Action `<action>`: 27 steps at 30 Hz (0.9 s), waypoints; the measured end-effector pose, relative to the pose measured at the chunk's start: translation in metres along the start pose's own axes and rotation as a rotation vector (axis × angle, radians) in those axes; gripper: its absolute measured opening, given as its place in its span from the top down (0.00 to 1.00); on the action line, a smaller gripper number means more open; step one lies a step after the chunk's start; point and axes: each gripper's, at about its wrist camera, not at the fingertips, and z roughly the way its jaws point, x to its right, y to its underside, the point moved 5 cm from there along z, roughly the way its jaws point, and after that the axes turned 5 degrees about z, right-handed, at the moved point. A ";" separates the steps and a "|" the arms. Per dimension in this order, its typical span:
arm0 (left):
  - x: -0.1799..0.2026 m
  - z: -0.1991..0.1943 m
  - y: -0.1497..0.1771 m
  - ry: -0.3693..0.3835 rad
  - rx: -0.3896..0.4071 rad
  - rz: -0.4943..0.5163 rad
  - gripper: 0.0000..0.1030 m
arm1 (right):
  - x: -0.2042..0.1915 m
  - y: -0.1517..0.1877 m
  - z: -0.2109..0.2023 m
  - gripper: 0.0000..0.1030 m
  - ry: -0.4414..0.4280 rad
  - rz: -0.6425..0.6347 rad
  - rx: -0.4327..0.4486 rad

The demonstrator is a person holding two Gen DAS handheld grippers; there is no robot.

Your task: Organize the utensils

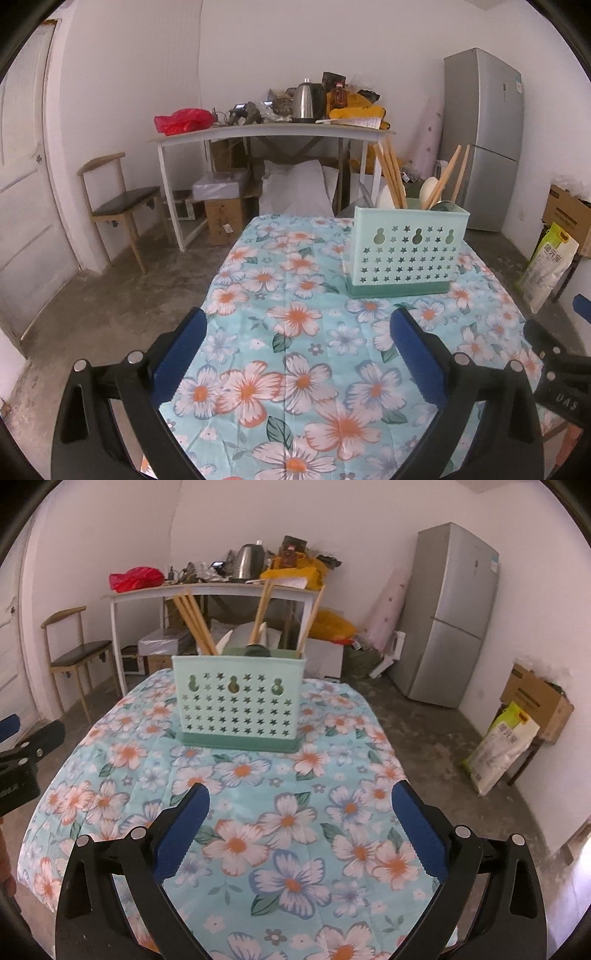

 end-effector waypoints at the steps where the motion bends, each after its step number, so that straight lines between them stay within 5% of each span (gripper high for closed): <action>1: -0.001 -0.001 -0.001 -0.025 -0.003 0.008 0.05 | 0.002 -0.001 0.000 0.08 0.002 0.007 0.000; 13: -0.013 0.003 0.001 -0.165 -0.052 0.024 0.05 | 0.014 -0.005 0.003 0.08 0.046 0.027 -0.003; 27: -0.015 0.006 0.004 -0.164 -0.078 0.011 0.06 | 0.011 -0.005 0.005 0.08 0.043 0.019 -0.005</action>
